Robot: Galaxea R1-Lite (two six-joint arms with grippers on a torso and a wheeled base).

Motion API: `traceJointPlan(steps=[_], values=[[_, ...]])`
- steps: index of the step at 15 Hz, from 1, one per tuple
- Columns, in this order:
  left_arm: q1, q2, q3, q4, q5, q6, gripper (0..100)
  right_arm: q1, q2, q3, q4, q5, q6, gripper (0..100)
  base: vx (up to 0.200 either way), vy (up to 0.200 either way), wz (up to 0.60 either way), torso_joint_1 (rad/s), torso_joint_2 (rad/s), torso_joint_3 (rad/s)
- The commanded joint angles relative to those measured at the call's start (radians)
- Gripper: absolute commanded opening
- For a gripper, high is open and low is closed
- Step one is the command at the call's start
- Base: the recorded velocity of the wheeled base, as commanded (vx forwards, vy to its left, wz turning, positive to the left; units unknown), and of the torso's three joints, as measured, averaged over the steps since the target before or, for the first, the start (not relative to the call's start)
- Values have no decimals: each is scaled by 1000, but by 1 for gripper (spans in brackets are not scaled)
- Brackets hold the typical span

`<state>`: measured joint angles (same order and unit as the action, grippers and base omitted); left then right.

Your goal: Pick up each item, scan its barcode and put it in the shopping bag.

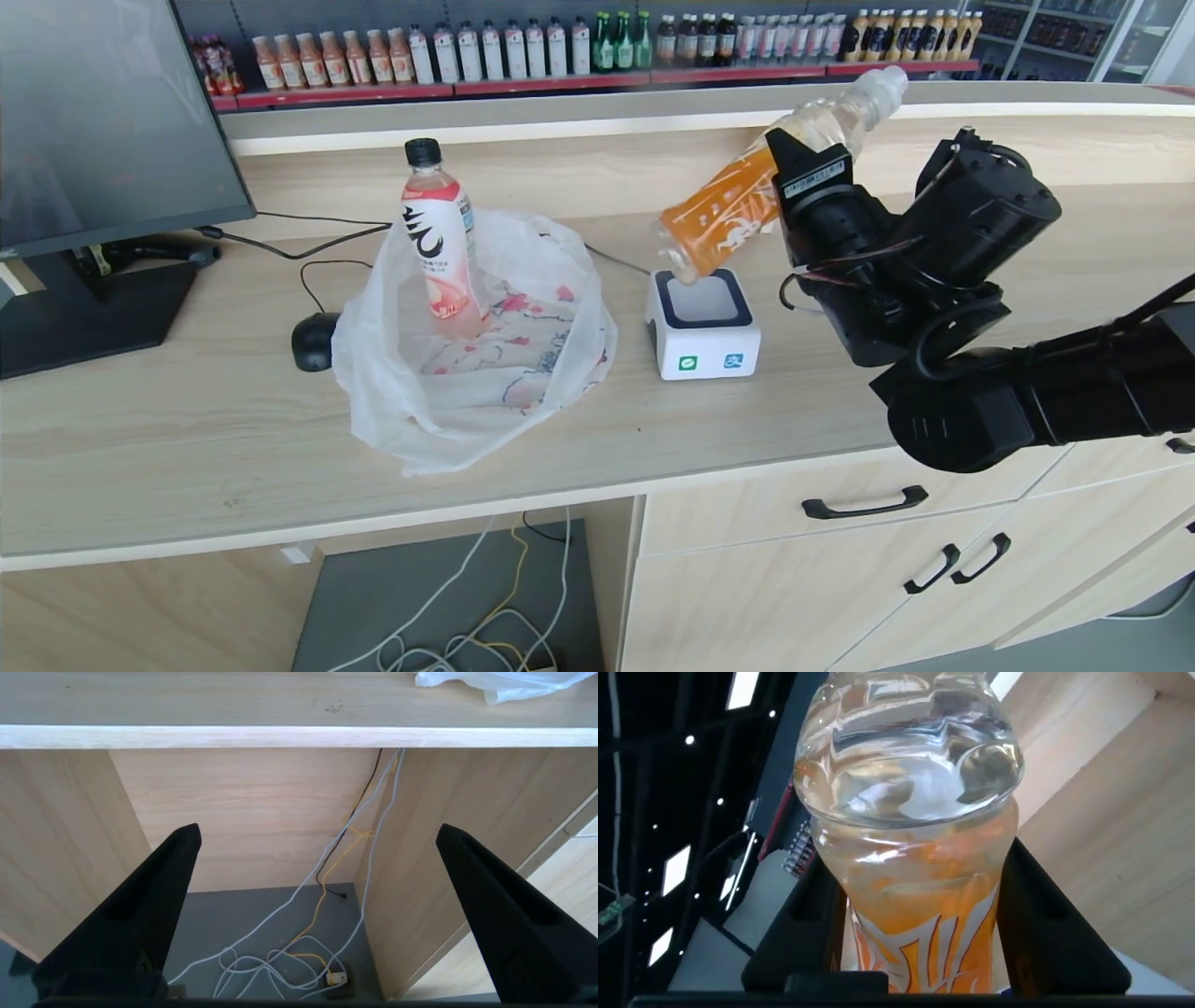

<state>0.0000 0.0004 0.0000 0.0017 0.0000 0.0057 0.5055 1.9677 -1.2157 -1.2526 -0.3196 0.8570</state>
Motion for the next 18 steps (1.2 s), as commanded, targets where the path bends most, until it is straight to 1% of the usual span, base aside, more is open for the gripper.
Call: traceJointPlan(steps=[1,3,9,15,18], values=[[2,0,0,0,0,0,100,1,5,12,-2,1,27,0,0,0,0,0,0,0],[0,0,0,0,0,0,100,1,10,18,-2,-1,88,0,0,0,0,0,0,0],[0,0,0,0,0,0,100,1,40,38,-5,-1,165,0,0,0,0,0,0,0],[0,0,0,0,0,0,100,-1,42,76,-5,-3,295,0,0,0,0,0,0,0],[0,0,0,0,0,0,100,-9,42,85,-7,-1,321,0,0,0,0,0,0,0]])
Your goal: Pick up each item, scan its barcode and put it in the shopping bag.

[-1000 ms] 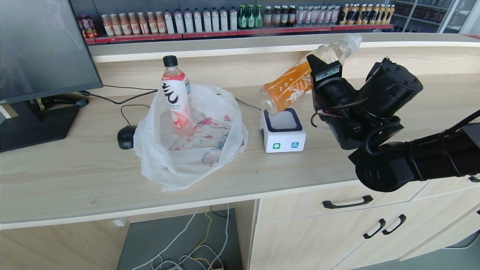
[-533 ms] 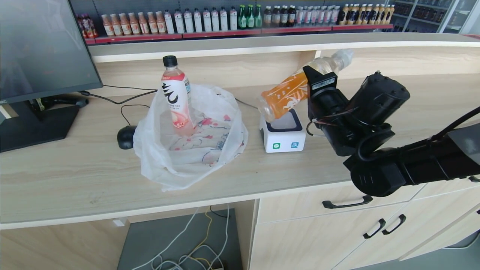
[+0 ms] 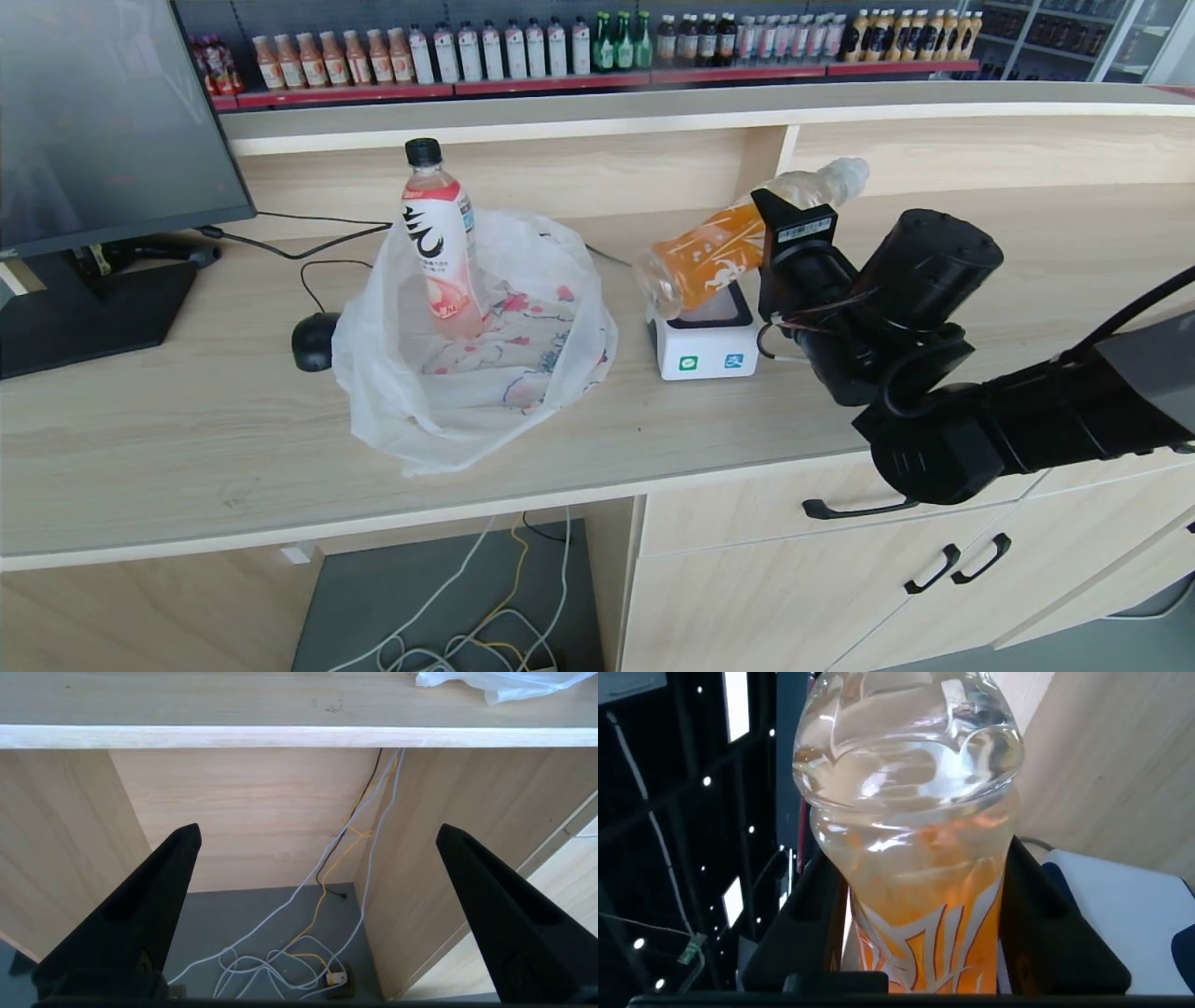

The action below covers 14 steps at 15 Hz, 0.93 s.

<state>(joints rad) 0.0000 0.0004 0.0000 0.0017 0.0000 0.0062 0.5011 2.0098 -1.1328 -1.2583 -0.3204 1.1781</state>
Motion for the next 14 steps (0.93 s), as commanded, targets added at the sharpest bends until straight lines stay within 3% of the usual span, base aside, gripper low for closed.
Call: traceJointPlan(steps=[1,14], values=[[0,0,0,0,0,0,100,-7,-2,2,-1,1,9,0,0,0,0,0,0,0],[0,0,0,0,0,0,100,-27,9,21,-3,-3,71,0,0,0,0,0,0,0]])
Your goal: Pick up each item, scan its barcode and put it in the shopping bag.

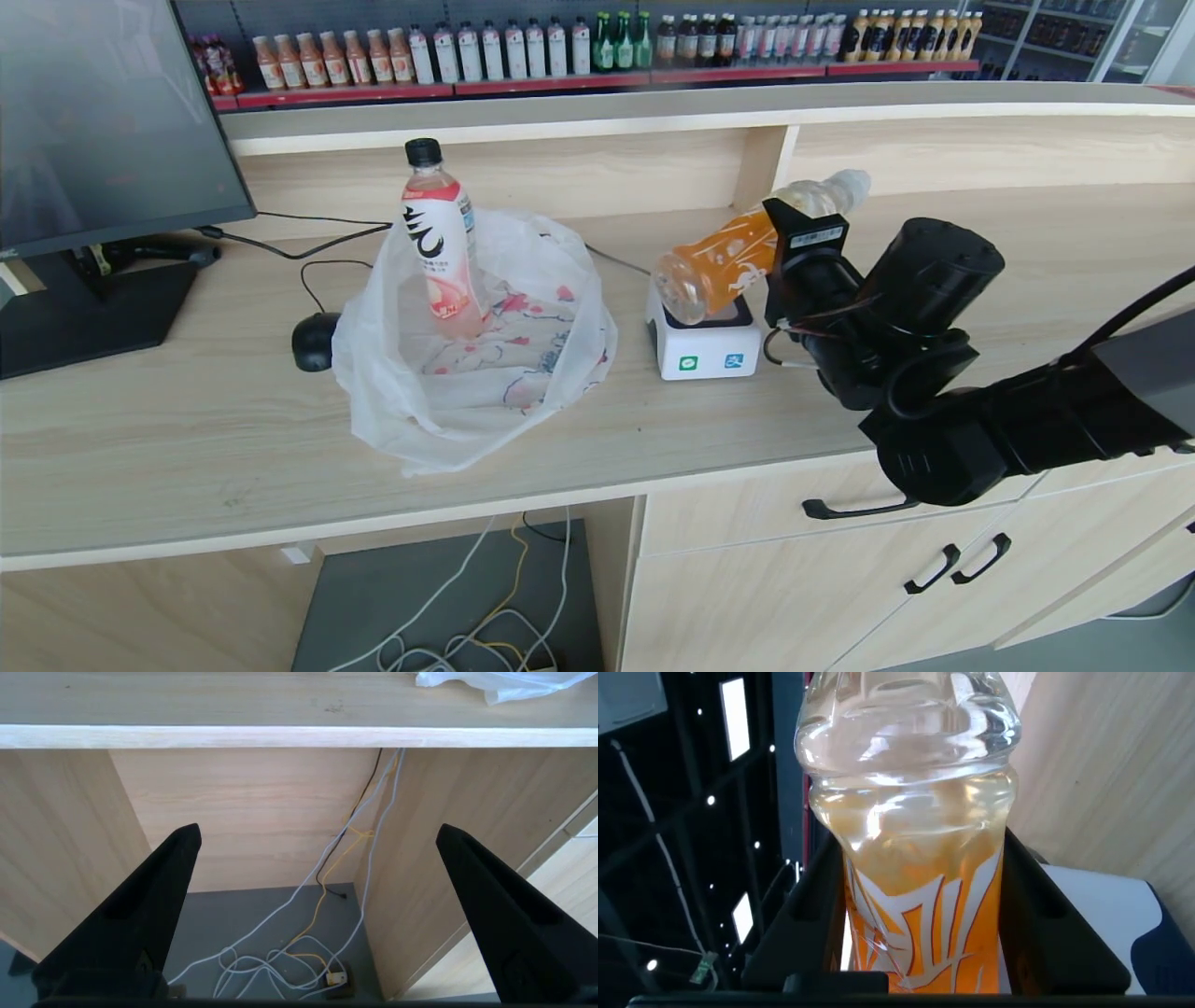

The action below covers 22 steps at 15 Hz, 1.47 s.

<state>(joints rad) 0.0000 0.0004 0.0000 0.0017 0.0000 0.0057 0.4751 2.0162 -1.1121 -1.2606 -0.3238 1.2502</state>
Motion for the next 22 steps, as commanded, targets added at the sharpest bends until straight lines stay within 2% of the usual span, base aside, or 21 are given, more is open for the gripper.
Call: traceJointPlan(steps=[1,12,18,21,22], values=[[0,0,0,-2,0,0,100,-1,4,-2,0,0,6,0,0,0,0,0,0,0],[0,0,0,0,0,0,100,-6,-1,-8,-34,0,12,0,0,0,0,0,0,0],[0,0,0,0,0,0,100,17,-77,-3,-34,-3,5,0,0,0,0,0,0,0],[0,0,0,0,0,0,100,56,-143,6,-33,-3,-55,0,0,0,0,0,0,0],[0,0,0,0,0,0,100,91,-177,28,-33,2,-130,0,0,0,0,0,0,0]])
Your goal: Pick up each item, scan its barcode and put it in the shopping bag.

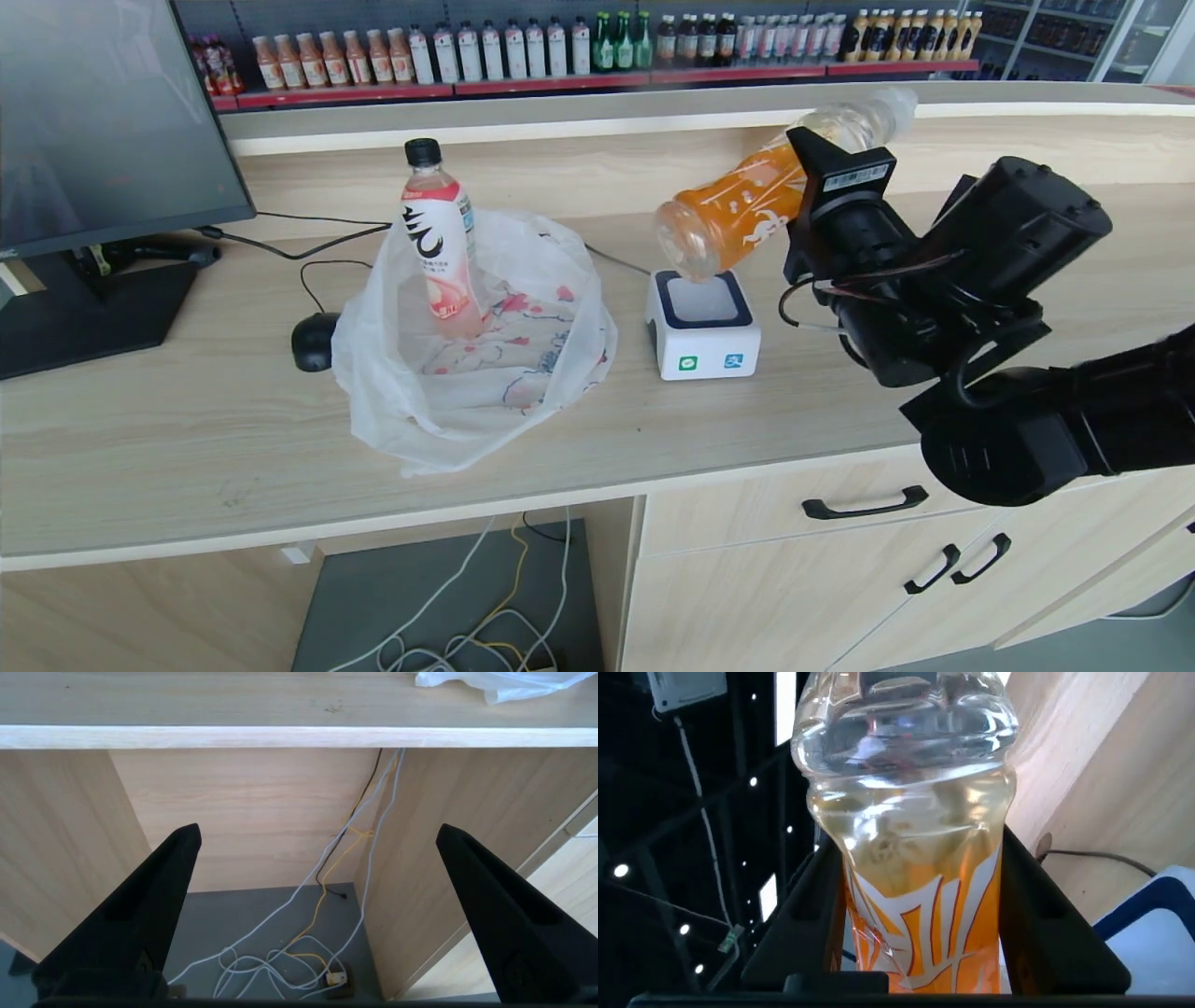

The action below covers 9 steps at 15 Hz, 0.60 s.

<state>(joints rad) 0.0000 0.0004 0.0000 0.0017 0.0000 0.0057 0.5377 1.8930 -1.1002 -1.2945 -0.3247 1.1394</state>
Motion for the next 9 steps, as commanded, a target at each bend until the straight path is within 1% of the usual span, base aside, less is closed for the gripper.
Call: traceJointPlan(steps=[1,2,5,6,9], values=[[0,0,0,0,0,0,100,42,-63,20,0,6,-93,0,0,0,0,0,0,0],[0,0,0,0,0,0,100,50,-75,23,0,10,-151,0,0,0,0,0,0,0],[0,0,0,0,0,0,100,58,-135,31,-2,93,-313,0,0,0,0,0,0,0],[0,0,0,0,0,0,100,67,-160,36,-5,96,-342,0,0,0,0,0,0,0],[0,0,0,0,0,0,100,68,-189,63,-5,102,-515,0,0,0,0,0,0,0]])
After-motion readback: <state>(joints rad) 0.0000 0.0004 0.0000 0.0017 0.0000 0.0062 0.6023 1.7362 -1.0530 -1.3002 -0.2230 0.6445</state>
